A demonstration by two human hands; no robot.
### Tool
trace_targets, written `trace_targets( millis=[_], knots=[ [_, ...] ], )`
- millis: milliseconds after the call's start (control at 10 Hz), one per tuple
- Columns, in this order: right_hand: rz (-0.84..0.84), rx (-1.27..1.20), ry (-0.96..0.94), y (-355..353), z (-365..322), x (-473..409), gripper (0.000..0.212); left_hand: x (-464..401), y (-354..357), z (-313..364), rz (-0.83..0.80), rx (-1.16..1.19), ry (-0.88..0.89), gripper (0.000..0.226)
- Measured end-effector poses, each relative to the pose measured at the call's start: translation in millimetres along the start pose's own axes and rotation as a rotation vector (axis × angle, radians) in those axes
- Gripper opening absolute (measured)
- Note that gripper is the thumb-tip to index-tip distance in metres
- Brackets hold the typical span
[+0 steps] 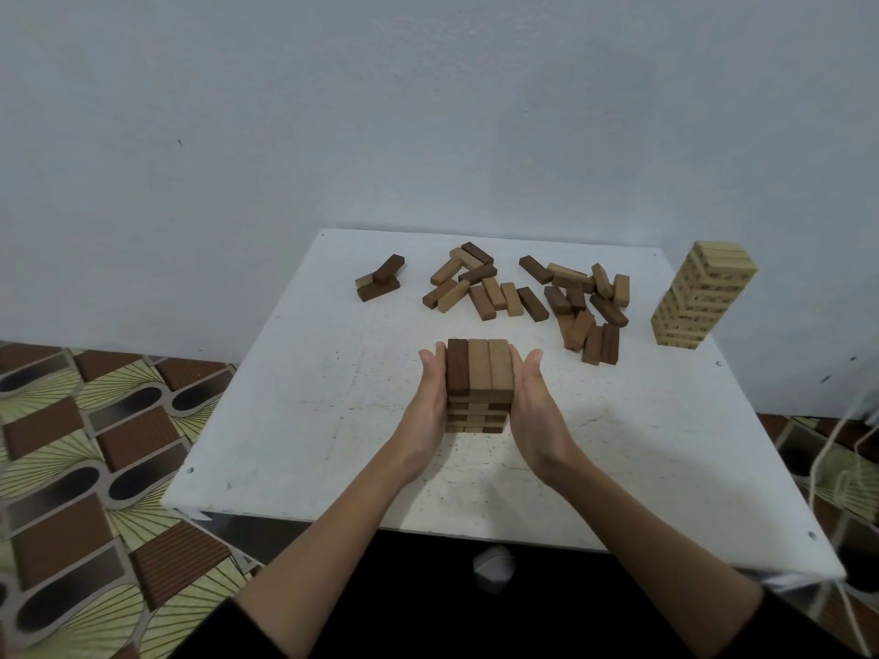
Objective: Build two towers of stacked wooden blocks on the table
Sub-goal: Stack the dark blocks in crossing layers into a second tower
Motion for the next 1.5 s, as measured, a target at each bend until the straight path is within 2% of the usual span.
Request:
trace_targets(
  millis=[100,200,300,400,500,600,700,800,900,1000,1100,1200,1300,1400,1500],
  knots=[
    [0.004,-0.030,0.030,-13.5,18.6,-11.1,0.055,-12.7,-6.3,-20.0,0.015,-0.010,-0.011,0.062],
    [0.061,0.015,0.022,-24.5,8.8,-17.9,0.064,-22.2,-18.6,-27.3,0.018,-0.020,-0.036,0.072],
    [0.158,0.058,-0.030,-47.5,-10.8,-36.5,0.069,-51.6,-38.7,-27.7,0.037,-0.003,-0.010,0.074],
    [0.212,0.239,-0.117,-63.2,-32.3,-59.3,0.040,-79.8,-63.0,-17.0,0.165,-0.129,0.106,0.046],
    [0.150,0.545,-0.144,-61.1,-40.6,-90.5,0.033,-111.6,-71.7,-9.0,0.240,-0.411,0.192,0.026],
    [0.088,0.747,-0.190,-51.6,-44.5,-117.6,0.035,-142.3,-57.9,-4.8,0.164,-0.665,0.316,0.026],
    [0.014,0.893,-0.263,-38.3,-46.5,-140.8,0.035,-165.5,-38.8,1.0,0.039,-0.845,0.454,0.043],
    [-0.042,1.022,-0.297,-27.8,-43.0,-157.0,0.029,-181.7,-24.4,-0.2,-0.049,-0.974,0.507,0.058],
    [-0.012,1.102,-0.347,-26.5,-39.1,-166.6,0.026,-189.8,-21.8,-1.0,-0.017,-1.082,0.543,0.058],
    [0.060,0.997,-0.425,-29.5,-36.2,-168.8,0.036,-197.7,-24.1,0.1,0.042,-1.152,0.573,0.054],
    [0.121,0.952,-0.559,-30.6,-43.6,-164.4,0.032,-203.4,-30.7,1.5,0.125,-1.171,0.546,0.045],
    [0.105,0.935,-0.615,-24.8,-52.0,-163.4,0.021,-202.4,-32.7,1.3,0.180,-1.158,0.594,0.025],
    [0.055,0.938,-0.593,-20.6,-50.7,-165.2,0.022,-199.5,-34.4,1.0,0.212,-1.084,0.621,0.017],
    [0.017,0.931,-0.598,-16.3,-50.2,-166.1,0.022,-197.3,-38.5,0.0,0.242,-1.047,0.592,0.018],
    [-0.036,0.930,-0.618,-9.6,-48.7,-161.4,0.033,-194.2,-40.2,-4.6,0.285,-1.068,0.575,0.018]
  ],
)
Point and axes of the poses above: each hand's wrist, its own x-axis away from the middle knuckle, its own y-axis out of the palm, z = x × y, the point moved 8 cm from there along -x, towards the middle knuckle, and after that the axes turned 5 degrees about -x, right-handed, at the moved point
